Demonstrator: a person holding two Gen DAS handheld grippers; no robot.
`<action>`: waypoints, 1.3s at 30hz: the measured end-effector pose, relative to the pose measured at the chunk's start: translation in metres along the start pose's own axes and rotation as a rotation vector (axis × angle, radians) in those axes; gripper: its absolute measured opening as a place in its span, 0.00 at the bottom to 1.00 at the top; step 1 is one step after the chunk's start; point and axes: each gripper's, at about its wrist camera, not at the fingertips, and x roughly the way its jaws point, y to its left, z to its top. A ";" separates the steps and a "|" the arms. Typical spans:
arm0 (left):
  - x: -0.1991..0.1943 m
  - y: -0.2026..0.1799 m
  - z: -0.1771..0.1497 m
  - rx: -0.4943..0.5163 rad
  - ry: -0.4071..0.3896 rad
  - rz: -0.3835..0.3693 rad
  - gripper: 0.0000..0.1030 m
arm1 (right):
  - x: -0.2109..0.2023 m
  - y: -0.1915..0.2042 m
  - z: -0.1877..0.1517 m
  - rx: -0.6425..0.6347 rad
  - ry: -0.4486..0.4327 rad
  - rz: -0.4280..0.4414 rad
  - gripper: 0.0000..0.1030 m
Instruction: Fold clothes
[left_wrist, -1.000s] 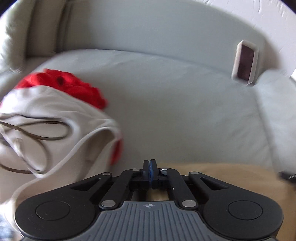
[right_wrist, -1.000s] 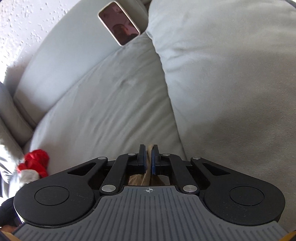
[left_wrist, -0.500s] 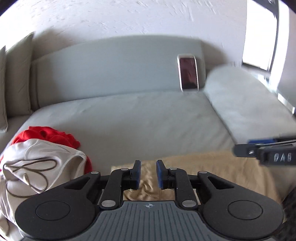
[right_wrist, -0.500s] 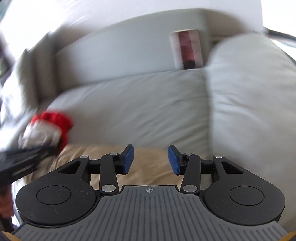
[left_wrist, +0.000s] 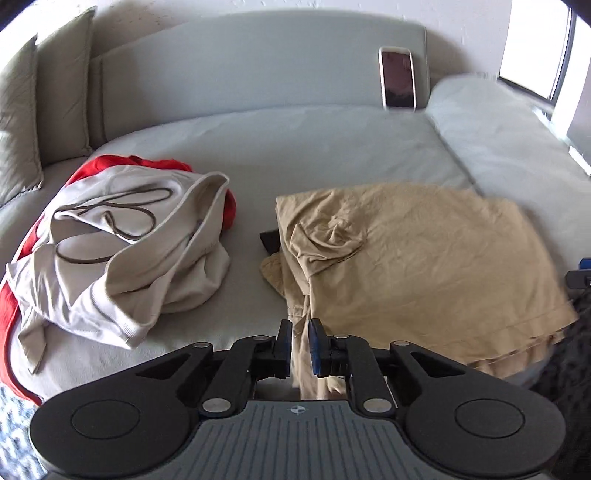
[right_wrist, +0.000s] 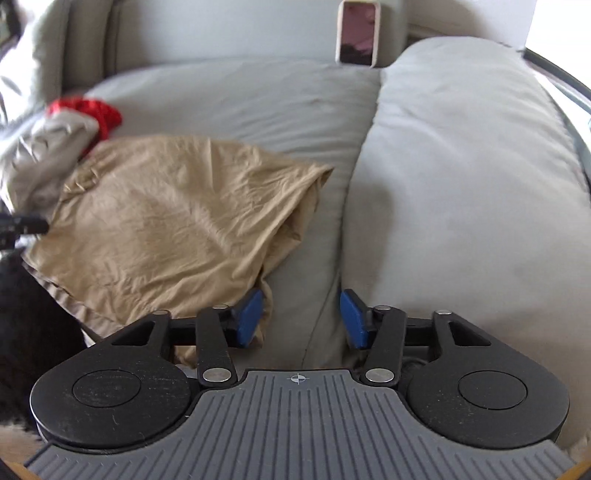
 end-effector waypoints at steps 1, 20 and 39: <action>-0.008 -0.003 0.002 -0.009 -0.028 -0.017 0.13 | -0.011 0.003 0.001 0.008 -0.040 0.014 0.51; 0.026 -0.041 -0.034 0.045 0.130 -0.057 0.11 | 0.014 0.090 -0.035 -0.226 0.017 0.097 0.41; -0.013 -0.025 -0.018 -0.139 -0.099 0.003 0.66 | -0.028 0.003 -0.034 0.397 -0.152 0.194 0.84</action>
